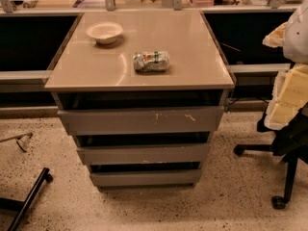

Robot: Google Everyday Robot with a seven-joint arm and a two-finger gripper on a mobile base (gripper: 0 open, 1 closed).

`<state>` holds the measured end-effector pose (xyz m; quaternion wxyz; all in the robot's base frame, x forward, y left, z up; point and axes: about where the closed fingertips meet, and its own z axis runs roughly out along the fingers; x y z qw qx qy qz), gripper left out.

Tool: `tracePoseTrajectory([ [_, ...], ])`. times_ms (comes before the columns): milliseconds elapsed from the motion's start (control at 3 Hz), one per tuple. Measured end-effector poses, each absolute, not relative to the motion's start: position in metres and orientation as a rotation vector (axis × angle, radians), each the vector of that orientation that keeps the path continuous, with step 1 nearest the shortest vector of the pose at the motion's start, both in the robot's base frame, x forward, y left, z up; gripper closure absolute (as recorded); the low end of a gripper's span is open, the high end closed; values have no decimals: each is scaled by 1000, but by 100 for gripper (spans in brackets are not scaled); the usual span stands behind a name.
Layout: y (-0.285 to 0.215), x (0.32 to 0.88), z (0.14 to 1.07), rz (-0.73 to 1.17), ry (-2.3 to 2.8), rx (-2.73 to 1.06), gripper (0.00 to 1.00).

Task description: Open bottom drawer

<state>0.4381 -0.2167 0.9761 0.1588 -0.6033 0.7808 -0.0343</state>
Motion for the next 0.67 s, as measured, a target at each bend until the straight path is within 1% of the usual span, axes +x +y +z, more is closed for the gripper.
tracePoseTrajectory([
  [333,-217,438,976,-98,2232,-1725,0],
  [667,-202,440,943,3,2201,-1709,0],
])
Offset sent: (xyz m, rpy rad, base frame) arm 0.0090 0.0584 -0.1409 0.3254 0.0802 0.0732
